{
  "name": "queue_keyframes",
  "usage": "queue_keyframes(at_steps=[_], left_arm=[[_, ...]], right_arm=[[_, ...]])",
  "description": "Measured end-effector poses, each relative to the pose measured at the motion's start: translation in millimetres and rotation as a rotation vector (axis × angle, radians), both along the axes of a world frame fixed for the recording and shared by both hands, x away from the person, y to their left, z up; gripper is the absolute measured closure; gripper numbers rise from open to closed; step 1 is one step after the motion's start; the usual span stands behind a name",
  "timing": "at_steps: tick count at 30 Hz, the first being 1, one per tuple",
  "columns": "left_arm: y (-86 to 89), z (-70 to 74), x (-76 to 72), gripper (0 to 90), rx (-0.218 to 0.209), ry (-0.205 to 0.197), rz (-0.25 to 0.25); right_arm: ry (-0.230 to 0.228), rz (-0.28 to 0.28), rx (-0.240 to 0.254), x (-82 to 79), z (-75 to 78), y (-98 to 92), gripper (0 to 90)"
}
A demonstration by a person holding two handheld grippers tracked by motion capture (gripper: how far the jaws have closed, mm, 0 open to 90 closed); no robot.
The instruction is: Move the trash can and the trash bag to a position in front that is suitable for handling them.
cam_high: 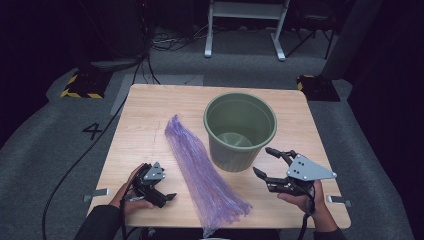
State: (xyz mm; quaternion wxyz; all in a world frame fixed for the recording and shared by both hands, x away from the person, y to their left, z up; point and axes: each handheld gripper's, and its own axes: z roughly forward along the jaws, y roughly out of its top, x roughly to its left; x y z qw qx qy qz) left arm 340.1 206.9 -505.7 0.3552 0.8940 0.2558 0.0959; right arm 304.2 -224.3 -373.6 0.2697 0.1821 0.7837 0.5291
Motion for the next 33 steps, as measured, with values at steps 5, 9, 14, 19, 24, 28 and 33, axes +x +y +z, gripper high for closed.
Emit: queue_keyframes(at_steps=[5,9,14,19,24,28,33], left_arm=[[0.0,0.0,-0.1,0.0,0.001,0.000,0.001],[0.0,0.0,0.0,0.0,0.000,0.000,0.000],[0.0,0.0,0.0,0.0,0.000,0.000,0.000],[0.1,0.1,0.0,0.0,0.000,0.001,0.001],[0.1,0.0,0.1,0.0,-0.001,0.000,-0.001],[0.0,0.0,0.1,0.0,-0.001,0.000,0.000],[-0.1,-0.1,0.9,0.0,-0.001,-0.001,0.000]], right_arm=[[0.112,0.036,0.002,0.3,-17.2,-1.6,28.6],[0.206,0.063,-0.047,0.8,-42.2,5.0,26.3],[0.304,0.066,-0.117,4.7,-69.3,11.1,27.2],[0.401,0.079,-0.141,4.1,-94.7,9.7,28.9],[0.419,0.126,-0.124,-6.0,-99.2,9.7,30.9],[0.423,0.163,-0.135,-11.4,-102.9,9.9,38.1],[0.423,0.158,-0.200,-9.5,-114.5,11.3,57.4]])
